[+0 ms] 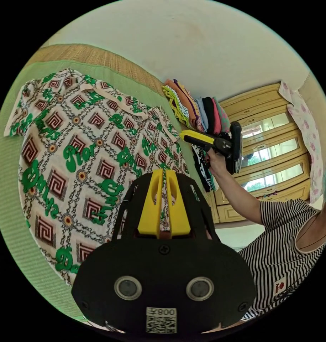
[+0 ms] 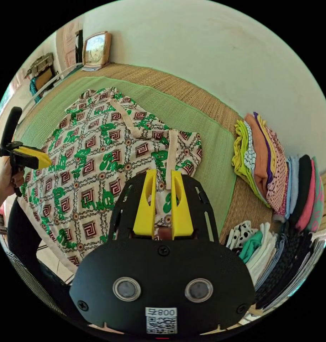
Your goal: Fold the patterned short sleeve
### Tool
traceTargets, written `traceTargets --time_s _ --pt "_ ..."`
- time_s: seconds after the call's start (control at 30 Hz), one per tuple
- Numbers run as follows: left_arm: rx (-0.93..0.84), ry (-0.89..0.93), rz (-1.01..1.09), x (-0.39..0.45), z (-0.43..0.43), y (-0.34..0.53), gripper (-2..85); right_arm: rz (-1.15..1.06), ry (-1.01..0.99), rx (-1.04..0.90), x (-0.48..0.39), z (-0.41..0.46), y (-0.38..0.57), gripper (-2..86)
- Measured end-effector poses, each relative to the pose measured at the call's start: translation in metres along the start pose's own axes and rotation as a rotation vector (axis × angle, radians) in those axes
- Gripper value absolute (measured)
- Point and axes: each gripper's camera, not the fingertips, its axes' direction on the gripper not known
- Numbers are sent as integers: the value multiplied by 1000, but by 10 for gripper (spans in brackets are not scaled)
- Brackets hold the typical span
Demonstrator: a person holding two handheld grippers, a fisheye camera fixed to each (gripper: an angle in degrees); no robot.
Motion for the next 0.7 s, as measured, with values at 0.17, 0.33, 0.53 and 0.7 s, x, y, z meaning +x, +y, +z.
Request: traceTargets --time_s 0.17,0.33,0.53,0.7 --pt "-18 51 18 -5 28 -21 7 48 -35 -54 2 40 -35 62" --pt "-19 51 -4 -17 34 -26 4 103 -3 -72 4 48 -40 10" --pt "-5 36 -12 -26 30 -38 4 246 -46 38 54 6 -29 1" --pt "21 22 25 -27 28 -65 3 515 -34 69 151 -21 8 4"
